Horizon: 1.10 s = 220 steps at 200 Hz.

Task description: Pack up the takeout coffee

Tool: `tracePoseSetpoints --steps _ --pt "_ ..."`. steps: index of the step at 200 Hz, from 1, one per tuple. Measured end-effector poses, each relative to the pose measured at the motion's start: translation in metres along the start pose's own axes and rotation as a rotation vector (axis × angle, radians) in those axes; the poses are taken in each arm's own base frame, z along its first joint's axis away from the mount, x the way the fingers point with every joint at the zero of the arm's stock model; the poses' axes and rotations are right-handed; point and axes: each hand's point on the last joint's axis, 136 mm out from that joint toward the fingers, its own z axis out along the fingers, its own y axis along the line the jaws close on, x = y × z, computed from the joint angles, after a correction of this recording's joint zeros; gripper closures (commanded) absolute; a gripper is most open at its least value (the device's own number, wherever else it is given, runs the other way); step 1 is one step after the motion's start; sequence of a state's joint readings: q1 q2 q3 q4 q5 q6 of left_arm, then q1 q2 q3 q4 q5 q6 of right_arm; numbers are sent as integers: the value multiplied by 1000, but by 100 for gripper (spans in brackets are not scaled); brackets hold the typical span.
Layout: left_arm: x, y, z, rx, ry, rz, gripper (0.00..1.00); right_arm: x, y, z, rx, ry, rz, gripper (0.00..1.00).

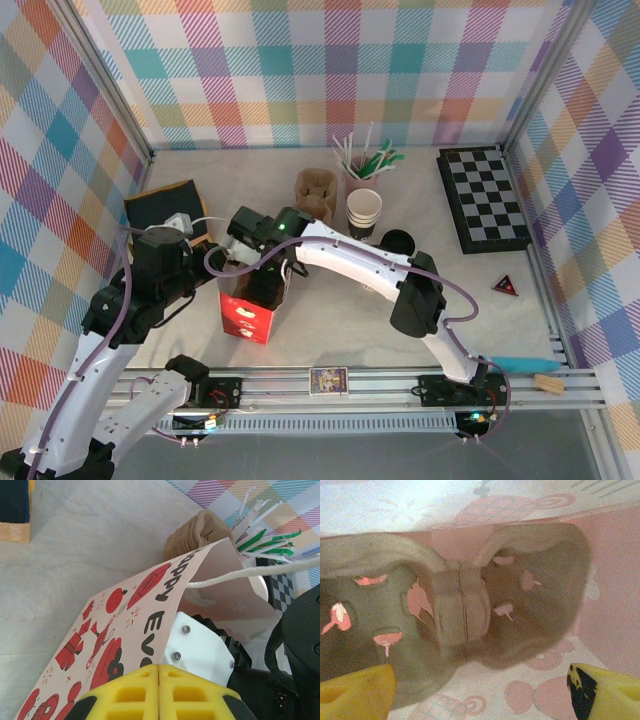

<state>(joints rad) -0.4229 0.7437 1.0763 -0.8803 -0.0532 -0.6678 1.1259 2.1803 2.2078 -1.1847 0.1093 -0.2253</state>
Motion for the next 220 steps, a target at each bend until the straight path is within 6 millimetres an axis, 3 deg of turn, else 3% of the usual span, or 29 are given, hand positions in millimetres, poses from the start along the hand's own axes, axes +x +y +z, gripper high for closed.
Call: tracePoseSetpoints --steps 14,87,144,172,220 --pt "0 0 1 0 0 4 100 2 0 -4 -1 5 0 0" --pt "-12 -12 2 45 -44 3 100 11 -1 -39 16 -8 1 1" --pt "10 -6 25 16 64 8 100 -20 -4 -84 49 -223 19 1" --pt "14 -6 28 19 86 7 100 -32 -6 -85 54 -250 31 1" --pt "18 -5 27 28 93 2 100 -35 -12 -77 84 -268 53 0"
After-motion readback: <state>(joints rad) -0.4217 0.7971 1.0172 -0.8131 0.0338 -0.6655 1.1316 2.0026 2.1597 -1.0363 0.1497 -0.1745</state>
